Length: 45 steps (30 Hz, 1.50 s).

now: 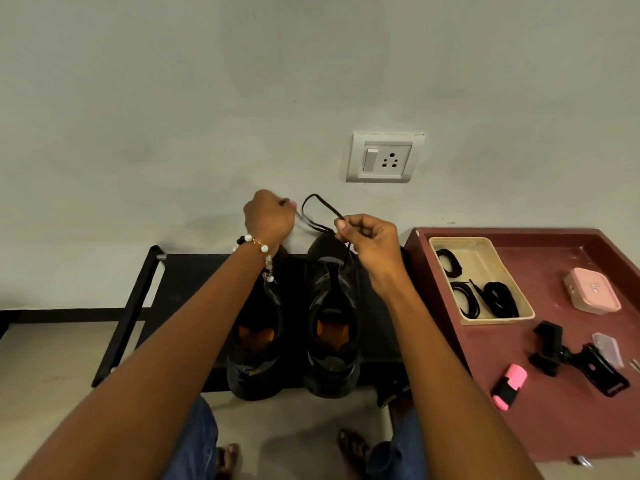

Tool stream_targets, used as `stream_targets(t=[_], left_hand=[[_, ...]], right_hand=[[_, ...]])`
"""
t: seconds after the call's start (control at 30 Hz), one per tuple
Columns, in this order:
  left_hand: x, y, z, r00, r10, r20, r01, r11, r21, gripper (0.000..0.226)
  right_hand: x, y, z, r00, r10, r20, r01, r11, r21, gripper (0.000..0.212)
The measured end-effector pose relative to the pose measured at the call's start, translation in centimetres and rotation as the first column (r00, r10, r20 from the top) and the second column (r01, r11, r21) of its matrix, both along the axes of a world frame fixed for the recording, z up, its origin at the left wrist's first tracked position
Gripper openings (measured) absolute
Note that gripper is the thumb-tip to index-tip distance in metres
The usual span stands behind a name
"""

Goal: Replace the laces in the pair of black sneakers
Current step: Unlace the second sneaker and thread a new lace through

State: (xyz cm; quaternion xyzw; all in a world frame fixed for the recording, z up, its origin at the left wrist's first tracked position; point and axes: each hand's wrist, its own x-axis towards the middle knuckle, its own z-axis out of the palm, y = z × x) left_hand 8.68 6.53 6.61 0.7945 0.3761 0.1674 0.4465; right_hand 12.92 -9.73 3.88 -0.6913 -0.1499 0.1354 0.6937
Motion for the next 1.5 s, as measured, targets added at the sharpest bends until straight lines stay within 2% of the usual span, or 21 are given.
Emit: stream_targets(t=[0.07,0.1,0.17,0.23,0.27,0.33,0.43,0.53,0.6,0.67,0.7,0.8,0.87,0.97,1.1,1.2,1.27,1.33,1.4,1.47,1.5], left_hand=[[-1.1,-0.2,-1.5,0.979,-0.029,-0.203,0.065,0.983,0.172,0.03],[-1.5,-0.4,-2.3,0.971,-0.105,-0.214,0.153,0.964,0.217,0.031],[-1.8,-1.2,-3.0,0.918,-0.378,-0.116,0.396,0.877,0.272,0.052],[-1.8,-2.3,-3.1,0.825,-0.564,0.028,0.539,0.801,0.261,0.042],[-1.7,-2.7,-3.1,0.811,-0.579,0.084,0.549,0.803,0.23,0.029],[-1.5,-2.8,-3.1,0.811,-0.561,0.165,0.549,0.828,0.111,0.013],[-1.6,-1.9,-3.4,0.836,-0.496,0.236,0.527,0.845,-0.091,0.017],[-1.8,-0.9,-3.3,0.874,-0.406,0.268,0.457,0.873,-0.169,0.018],[-1.8,-0.6,-3.2,0.883,-0.379,0.278,0.433,0.886,-0.166,0.018],[-1.8,-0.6,-3.0,0.885,-0.364,0.292,0.417,0.897,-0.148,0.017],[-1.7,-0.7,-3.0,0.885,-0.359,0.296,0.413,0.899,-0.144,0.016],[-1.5,-1.5,-3.0,0.869,-0.4,0.291,0.447,0.886,-0.119,0.01],[-1.3,-2.0,-3.0,0.853,-0.423,0.306,0.472,0.876,-0.103,0.009],[-1.1,-2.2,-3.2,0.845,-0.413,0.34,0.472,0.874,-0.112,0.003],[-1.2,-2.2,-3.1,0.855,-0.428,0.294,0.48,0.868,-0.131,0.005],[-1.2,-1.9,-3.4,0.872,-0.453,0.185,0.469,0.882,-0.049,0.002],[-1.3,-1.3,-3.8,0.886,-0.447,0.12,0.453,0.891,-0.026,0.007],[-1.3,-0.7,-4.0,0.899,-0.431,0.075,0.433,0.901,-0.025,0.01],[-1.3,-0.5,-4.2,0.912,-0.408,0.039,0.409,0.912,-0.028,0.011],[-1.3,-0.5,-4.4,0.923,-0.386,0.012,0.386,0.921,-0.05,0.01],[-1.2,-0.5,-4.5,0.927,-0.374,0.006,0.374,0.925,-0.074,0.009]], right_hand=[[0.4,-0.8,0.8,0.997,0.072,0.02,-0.071,0.996,-0.047,0.013],[0.5,-1.0,0.9,0.993,0.119,0.02,-0.116,0.99,-0.083,0.013],[0.8,-1.2,1.0,0.979,0.2,0.033,-0.193,0.97,-0.148,0.009],[0.8,-1.4,1.2,0.972,0.23,0.041,-0.22,0.961,-0.167,0.008],[0.9,-1.5,1.2,0.976,0.217,0.035,-0.209,0.966,-0.155,0.01],[1.2,-1.8,1.5,0.988,0.153,0.005,-0.151,0.977,-0.148,0.013],[2.1,-2.8,1.1,0.993,0.019,-0.117,-0.046,0.971,-0.235,0.016],[3.3,-3.9,0.1,0.951,-0.217,-0.223,0.117,0.914,-0.388,0.016],[4.2,-4.6,-0.8,0.952,-0.305,-0.041,0.223,0.777,-0.589,0.018],[4.1,-4.7,-0.9,0.966,-0.185,0.18,0.257,0.628,-0.734,0.021],[3.9,-4.3,-0.6,0.972,-0.085,0.219,0.223,0.625,-0.748,0.025],[2.5,-2.5,0.8,0.963,0.223,0.152,-0.086,0.786,-0.612,0.048],[1.8,-1.2,0.8,0.929,0.34,0.149,-0.213,0.817,-0.536,0.043],[1.7,-0.5,0.7,0.942,0.265,0.207,-0.14,0.869,-0.475,0.023],[2.4,-1.2,0.8,0.964,0.234,0.127,-0.135,0.841,-0.523,0.015],[3.3,-2.3,0.5,0.987,0.054,0.15,0.039,0.833,-0.552,0.012],[4.0,-3.3,0.4,0.979,-0.118,0.168,0.191,0.823,-0.535,0.019],[4.6,-4.1,0.2,0.941,-0.275,0.198,0.339,0.754,-0.562,0.025],[4.9,-4.6,0.1,0.904,-0.362,0.23,0.416,0.613,-0.672,0.023],[4.9,-4.7,-0.2,0.901,-0.342,0.265,0.408,0.466,-0.785,0.023],[4.9,-4.6,-0.4,0.923,-0.273,0.273,0.37,0.422,-0.828,0.024]])
